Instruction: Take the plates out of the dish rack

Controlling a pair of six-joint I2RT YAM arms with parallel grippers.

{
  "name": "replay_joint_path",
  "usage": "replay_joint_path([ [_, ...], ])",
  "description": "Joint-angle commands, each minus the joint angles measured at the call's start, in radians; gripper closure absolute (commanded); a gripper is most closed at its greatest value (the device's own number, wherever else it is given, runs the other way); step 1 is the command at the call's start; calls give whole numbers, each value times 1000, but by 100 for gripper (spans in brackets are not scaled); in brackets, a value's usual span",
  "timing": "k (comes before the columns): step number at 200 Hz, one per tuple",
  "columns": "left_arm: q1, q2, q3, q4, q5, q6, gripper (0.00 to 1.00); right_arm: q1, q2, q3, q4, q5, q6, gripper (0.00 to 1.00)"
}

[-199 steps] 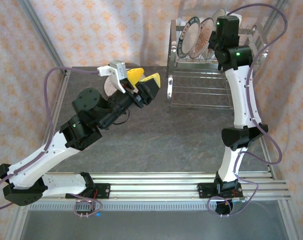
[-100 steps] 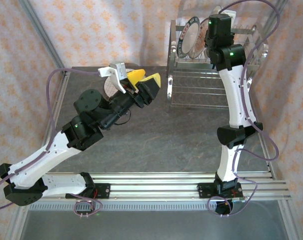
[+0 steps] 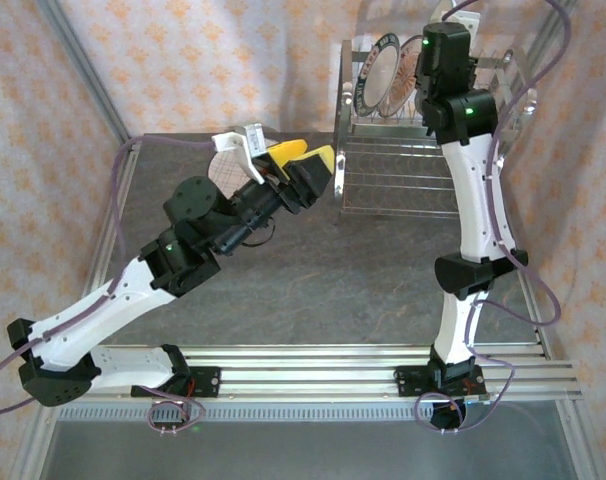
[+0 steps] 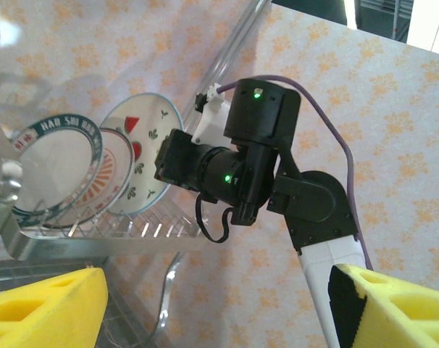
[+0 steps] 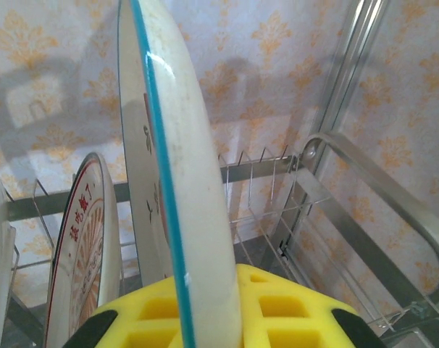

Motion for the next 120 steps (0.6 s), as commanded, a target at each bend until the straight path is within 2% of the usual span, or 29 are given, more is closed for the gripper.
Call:
replay_joint_path([
  [1, -5, 39, 16, 68, 48, -76, 21, 2, -115, 62, 145, 61, -4, 100],
  [54, -4, 214, 105, 128, 129, -311, 19, 2, -192, 58, 107, 64, 19, 100],
  [87, -4, 428, 275, 172, 226, -568, 19, 1, -260, 24, 66, 54, 73, 100],
  [120, -6, 606, 435, 163, 247, -801, 18, 1, -331, -6, 4, 24, 139, 100],
])
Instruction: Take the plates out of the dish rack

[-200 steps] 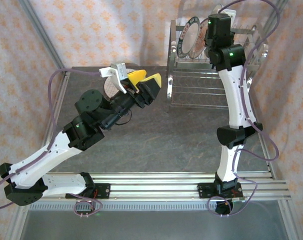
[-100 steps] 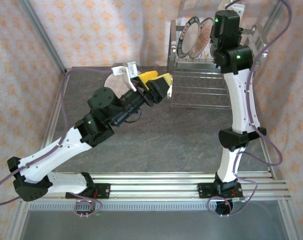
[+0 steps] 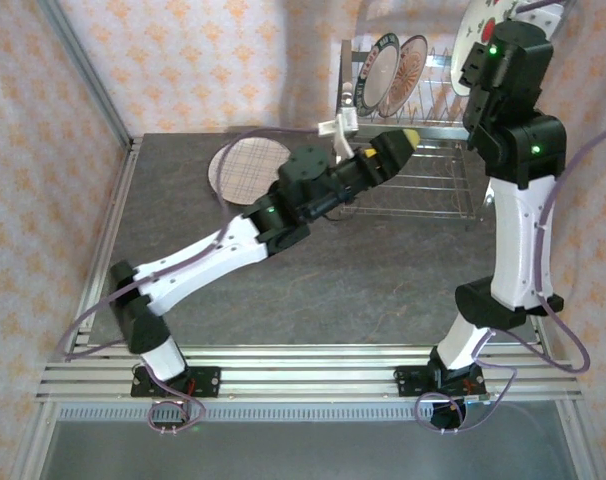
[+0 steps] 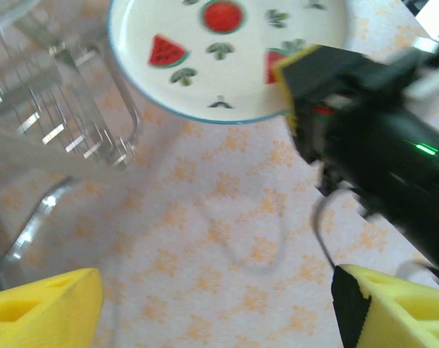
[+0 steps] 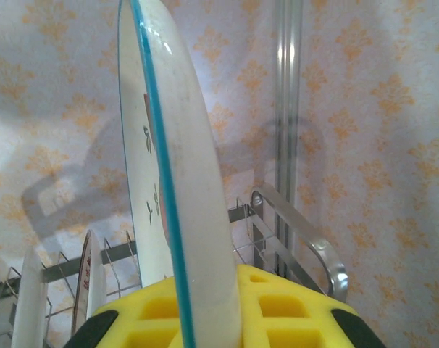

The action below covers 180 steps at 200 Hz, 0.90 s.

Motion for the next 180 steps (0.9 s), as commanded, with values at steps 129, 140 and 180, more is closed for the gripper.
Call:
replay_joint_path([
  [129, -7, 456, 593, 14, 158, -475, 31, 2, -367, -280, -92, -181, 348, 100],
  [140, -7, 461, 603, 9, 159, -476, 36, 1, -386, -306, -91, -189, 362, 100],
  [180, -8, 454, 589, 21, 165, -478, 59, 2, -431, -375, -100, -219, 415, 100],
])
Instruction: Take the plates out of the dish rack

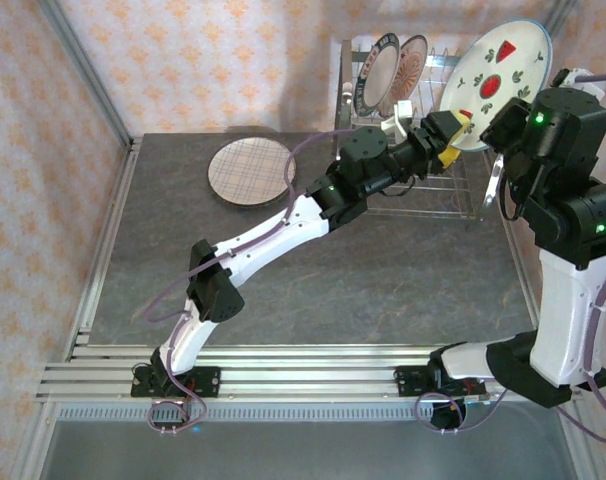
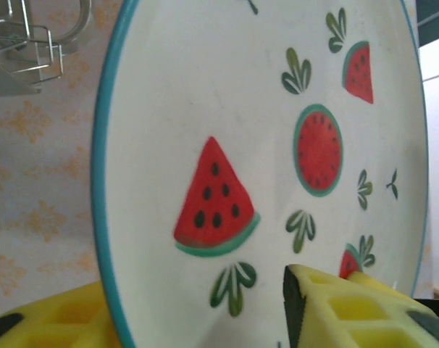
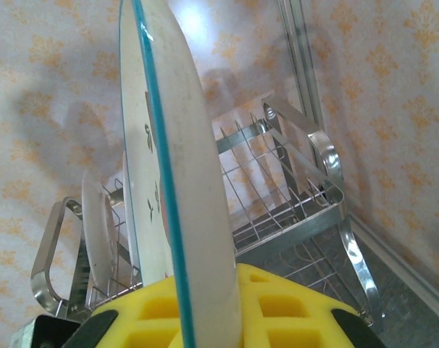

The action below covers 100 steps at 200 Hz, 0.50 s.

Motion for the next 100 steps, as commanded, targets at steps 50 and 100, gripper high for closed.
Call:
replay_joint_path([
  [50, -5, -38, -23, 54, 17, 19, 94, 2, -91, -84, 96, -66, 129, 100],
  [100, -5, -100, -95, 64, 27, 58, 100, -1, -104, -102, 92, -72, 130, 100],
])
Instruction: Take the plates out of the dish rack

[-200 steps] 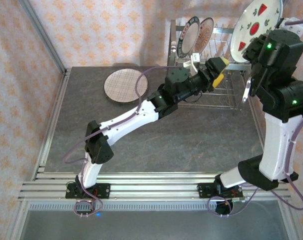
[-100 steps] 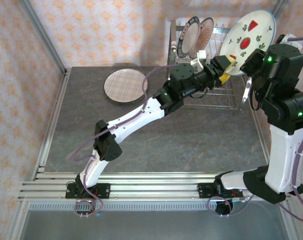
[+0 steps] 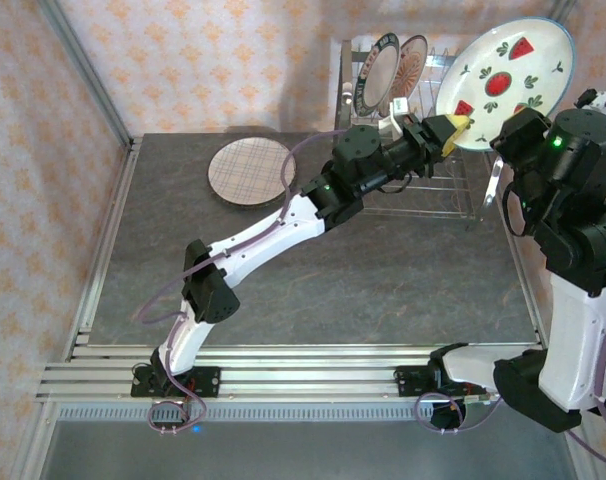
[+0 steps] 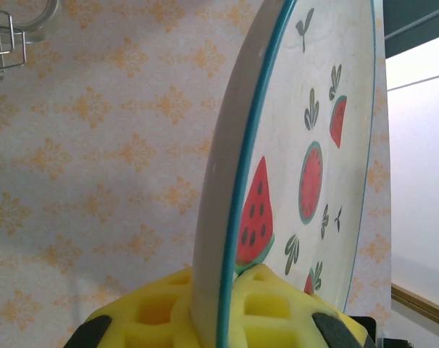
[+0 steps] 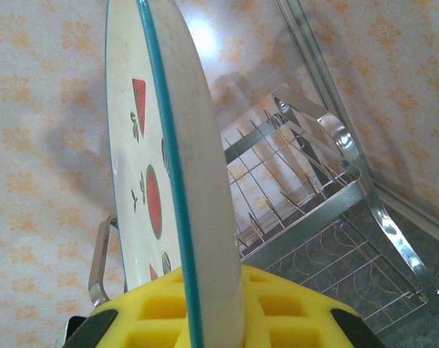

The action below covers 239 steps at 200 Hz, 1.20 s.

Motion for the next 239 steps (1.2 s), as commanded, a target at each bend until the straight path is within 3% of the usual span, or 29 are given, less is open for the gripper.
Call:
replay_joint_path([
  [1, -8, -59, -50, 12, 22, 115, 100, 11, -9, -8, 39, -29, -31, 100],
  [44, 2, -156, -162, 15, 38, 215, 100, 12, -26, -36, 41, -48, -48, 99],
  [58, 10, -202, -212, 16, 40, 249, 100, 11, -28, -43, 42, -74, -62, 81],
  [100, 53, -356, -372, 32, 48, 324, 100, 11, -8, -31, 55, -215, -108, 40],
  [135, 107, -496, -510, 12, 63, 374, 100, 12, 29, -4, 53, -347, -139, 20],
  [175, 190, -681, -677, -50, 94, 412, 100, 13, 39, -38, 120, -528, -186, 10],
  [239, 375, -937, -874, -246, 250, 459, 100, 12, 30, -147, 208, -672, -258, 8],
])
